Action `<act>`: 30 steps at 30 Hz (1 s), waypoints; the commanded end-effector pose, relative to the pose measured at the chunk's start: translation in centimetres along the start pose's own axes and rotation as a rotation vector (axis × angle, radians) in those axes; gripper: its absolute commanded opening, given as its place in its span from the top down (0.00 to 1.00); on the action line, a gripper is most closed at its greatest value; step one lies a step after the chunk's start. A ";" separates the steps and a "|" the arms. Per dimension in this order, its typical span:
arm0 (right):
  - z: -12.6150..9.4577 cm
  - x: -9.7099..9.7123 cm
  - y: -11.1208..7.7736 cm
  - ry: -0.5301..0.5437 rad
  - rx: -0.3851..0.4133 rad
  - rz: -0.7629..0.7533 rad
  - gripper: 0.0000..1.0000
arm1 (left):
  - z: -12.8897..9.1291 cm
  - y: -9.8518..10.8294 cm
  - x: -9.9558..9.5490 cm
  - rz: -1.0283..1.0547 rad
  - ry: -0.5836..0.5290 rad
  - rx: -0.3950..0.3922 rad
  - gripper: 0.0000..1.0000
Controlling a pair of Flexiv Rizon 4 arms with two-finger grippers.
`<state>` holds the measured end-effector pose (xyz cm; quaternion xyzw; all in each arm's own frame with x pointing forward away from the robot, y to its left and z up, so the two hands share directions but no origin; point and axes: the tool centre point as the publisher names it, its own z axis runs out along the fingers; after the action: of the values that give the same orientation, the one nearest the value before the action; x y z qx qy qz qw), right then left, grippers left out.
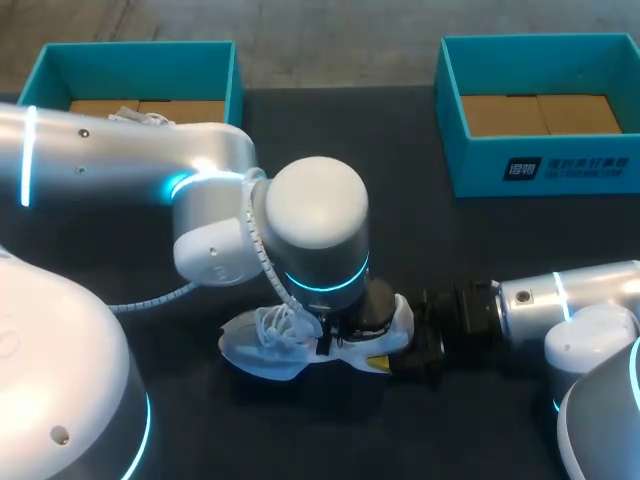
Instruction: Take the shoe out of the shoebox, open the shoe tongue, remove and reinsert the insole, then place the shoe into the shoebox
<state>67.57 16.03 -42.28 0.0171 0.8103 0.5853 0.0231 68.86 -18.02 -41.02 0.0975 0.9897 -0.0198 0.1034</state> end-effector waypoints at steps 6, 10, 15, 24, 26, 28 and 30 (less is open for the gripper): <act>0.1 0.3 0.2 0.001 0.003 0.000 1.00 | 1.5 0.5 -2.2 -0.024 0.041 0.025 1.00; 0.1 0.3 0.2 0.001 0.003 0.000 1.00 | 0.1 0.7 -1.8 -0.024 0.115 0.078 1.00; 0.1 0.3 0.2 0.001 0.003 0.000 1.00 | -1.9 0.8 -1.0 -0.009 0.191 0.143 1.00; 0.1 0.3 0.2 0.001 0.003 0.000 1.00 | -4.3 1.0 -0.2 -0.012 0.301 0.229 1.00; 0.1 0.3 0.2 0.001 0.003 0.000 1.00 | -4.8 0.9 0.0 -0.008 0.323 0.249 1.00; 0.1 0.3 0.2 0.001 0.003 0.000 1.00 | -5.3 0.8 0.1 -0.003 0.343 0.271 1.00; 0.1 0.3 0.2 0.001 0.003 0.000 1.00 | -5.8 0.8 0.2 0.003 0.366 0.291 1.00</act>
<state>67.44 16.07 -42.17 0.0160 0.8103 0.5854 0.0220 67.42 -17.63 -36.13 0.1126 0.9819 -0.1268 -0.0847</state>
